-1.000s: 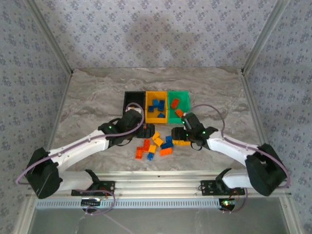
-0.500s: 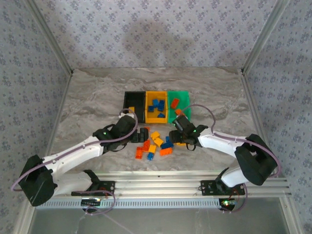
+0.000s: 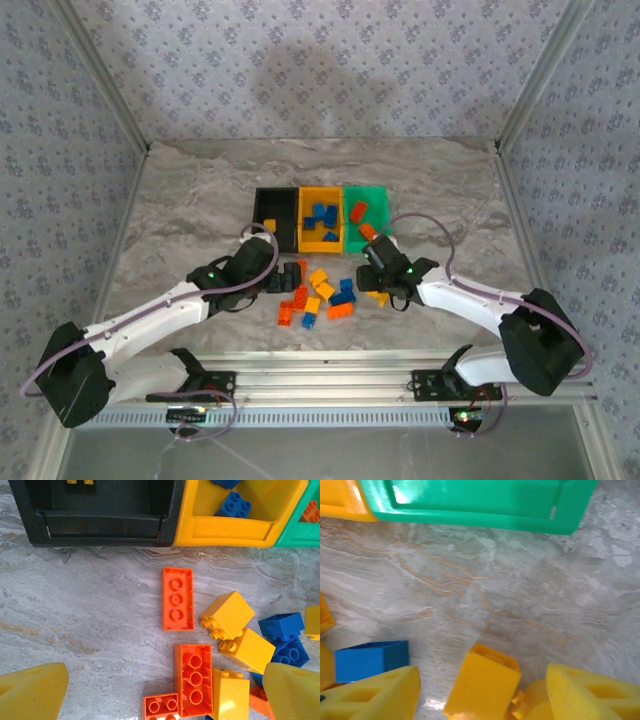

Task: Sort the legos into containers by color

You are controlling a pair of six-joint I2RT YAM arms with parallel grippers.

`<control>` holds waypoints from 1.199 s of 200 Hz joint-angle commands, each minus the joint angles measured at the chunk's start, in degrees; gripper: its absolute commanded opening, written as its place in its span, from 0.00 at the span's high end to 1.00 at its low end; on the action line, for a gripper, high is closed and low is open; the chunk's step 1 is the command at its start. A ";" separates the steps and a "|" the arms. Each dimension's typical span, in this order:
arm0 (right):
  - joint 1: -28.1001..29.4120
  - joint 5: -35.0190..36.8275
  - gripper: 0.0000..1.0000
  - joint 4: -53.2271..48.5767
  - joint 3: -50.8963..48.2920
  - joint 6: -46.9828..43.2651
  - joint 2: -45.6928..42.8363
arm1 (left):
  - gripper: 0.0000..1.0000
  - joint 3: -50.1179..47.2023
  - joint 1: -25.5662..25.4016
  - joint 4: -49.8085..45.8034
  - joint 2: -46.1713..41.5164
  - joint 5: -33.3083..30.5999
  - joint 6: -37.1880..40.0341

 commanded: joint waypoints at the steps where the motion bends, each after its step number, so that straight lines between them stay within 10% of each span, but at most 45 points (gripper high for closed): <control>1: 0.52 -0.65 0.31 0.33 2.77 1.11 3.31 | 0.00 -0.28 0.45 0.13 -0.75 -0.99 -0.82; 240: 1.61 -0.26 0.45 -2.69 2.28 7.78 8.95 | 0.00 -0.28 1.66 -1.09 -0.35 -0.50 -0.19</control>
